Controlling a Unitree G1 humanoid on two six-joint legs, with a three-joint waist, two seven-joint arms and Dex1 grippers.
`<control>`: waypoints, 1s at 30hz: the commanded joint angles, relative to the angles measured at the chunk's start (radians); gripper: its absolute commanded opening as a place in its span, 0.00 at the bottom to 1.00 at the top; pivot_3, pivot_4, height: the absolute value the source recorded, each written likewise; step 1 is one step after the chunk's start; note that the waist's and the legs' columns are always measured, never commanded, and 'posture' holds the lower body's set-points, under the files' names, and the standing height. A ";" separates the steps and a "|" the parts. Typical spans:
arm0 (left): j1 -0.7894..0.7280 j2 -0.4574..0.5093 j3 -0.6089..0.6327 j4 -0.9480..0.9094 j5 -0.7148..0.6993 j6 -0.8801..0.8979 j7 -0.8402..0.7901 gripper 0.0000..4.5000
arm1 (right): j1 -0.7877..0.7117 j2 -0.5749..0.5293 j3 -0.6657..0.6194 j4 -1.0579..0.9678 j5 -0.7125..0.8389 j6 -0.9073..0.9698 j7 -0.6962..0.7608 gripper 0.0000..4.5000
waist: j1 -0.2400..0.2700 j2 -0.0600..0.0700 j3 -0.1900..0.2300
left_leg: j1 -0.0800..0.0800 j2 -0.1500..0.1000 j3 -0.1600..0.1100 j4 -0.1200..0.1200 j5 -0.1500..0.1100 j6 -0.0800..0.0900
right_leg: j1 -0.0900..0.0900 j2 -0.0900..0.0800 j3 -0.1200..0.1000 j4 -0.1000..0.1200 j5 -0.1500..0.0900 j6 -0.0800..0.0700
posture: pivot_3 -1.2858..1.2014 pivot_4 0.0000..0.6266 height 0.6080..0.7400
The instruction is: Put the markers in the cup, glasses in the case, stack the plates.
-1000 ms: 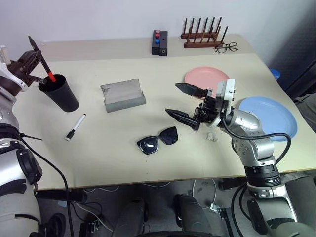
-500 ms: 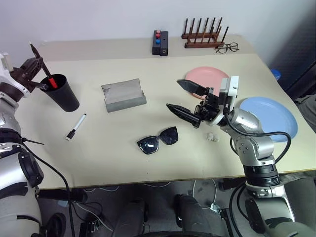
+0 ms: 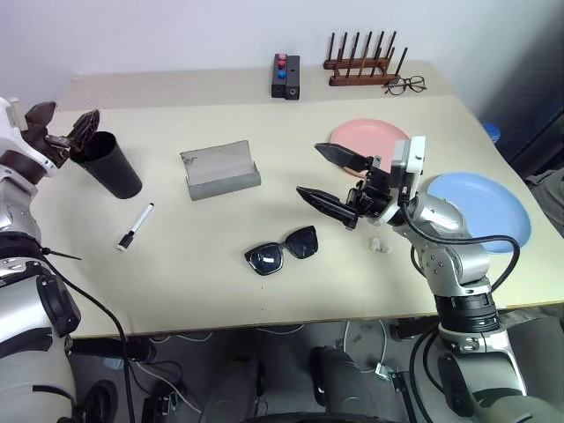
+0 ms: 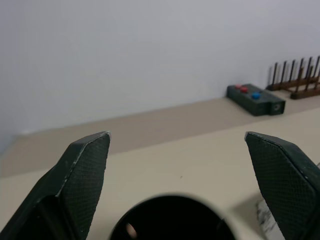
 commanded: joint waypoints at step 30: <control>0.416 0.072 -0.115 -0.927 -0.147 1.106 0.170 1.00 | -0.021 -0.013 -0.011 0.012 -0.015 -0.041 0.068 1.00 | 0.003 0.001 0.000 | 0.001 0.001 0.000 -0.002 0.000 0.000 | 0.000 0.000 0.001 0.000 0.000 0.000 | 0.52 0.24 1.00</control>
